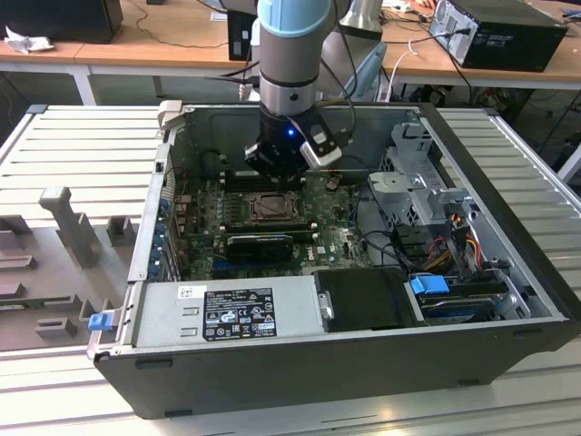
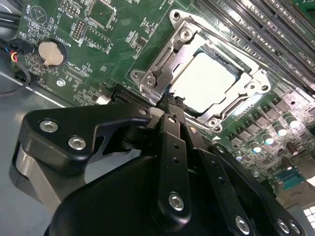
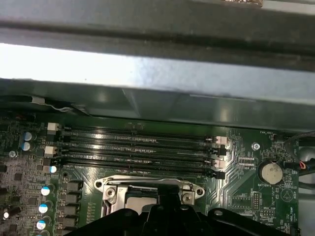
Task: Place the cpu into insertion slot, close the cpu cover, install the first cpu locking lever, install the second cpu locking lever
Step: 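Install the second cpu locking lever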
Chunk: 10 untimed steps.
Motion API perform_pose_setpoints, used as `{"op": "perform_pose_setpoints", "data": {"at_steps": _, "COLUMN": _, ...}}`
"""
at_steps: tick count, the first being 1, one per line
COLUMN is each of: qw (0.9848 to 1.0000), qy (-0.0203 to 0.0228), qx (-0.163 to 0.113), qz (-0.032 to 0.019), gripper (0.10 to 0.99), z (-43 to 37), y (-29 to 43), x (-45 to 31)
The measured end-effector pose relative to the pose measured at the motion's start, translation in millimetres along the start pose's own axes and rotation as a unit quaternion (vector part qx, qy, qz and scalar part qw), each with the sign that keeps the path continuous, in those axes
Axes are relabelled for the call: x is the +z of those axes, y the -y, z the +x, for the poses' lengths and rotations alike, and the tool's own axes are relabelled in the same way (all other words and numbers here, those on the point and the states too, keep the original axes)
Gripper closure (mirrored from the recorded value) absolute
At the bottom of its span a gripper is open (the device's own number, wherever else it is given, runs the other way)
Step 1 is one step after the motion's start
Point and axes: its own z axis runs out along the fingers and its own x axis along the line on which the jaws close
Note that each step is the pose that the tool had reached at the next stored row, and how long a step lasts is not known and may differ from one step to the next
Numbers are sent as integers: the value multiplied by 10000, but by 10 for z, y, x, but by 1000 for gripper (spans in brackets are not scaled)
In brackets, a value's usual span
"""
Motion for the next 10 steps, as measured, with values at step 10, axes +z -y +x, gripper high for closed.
{"op": "perform_pose_setpoints", "data": {"at_steps": 10, "qw": 10000, "qy": 0, "qx": 0, "qz": 0, "gripper": 980, "z": 5, "y": 80, "x": -44}}
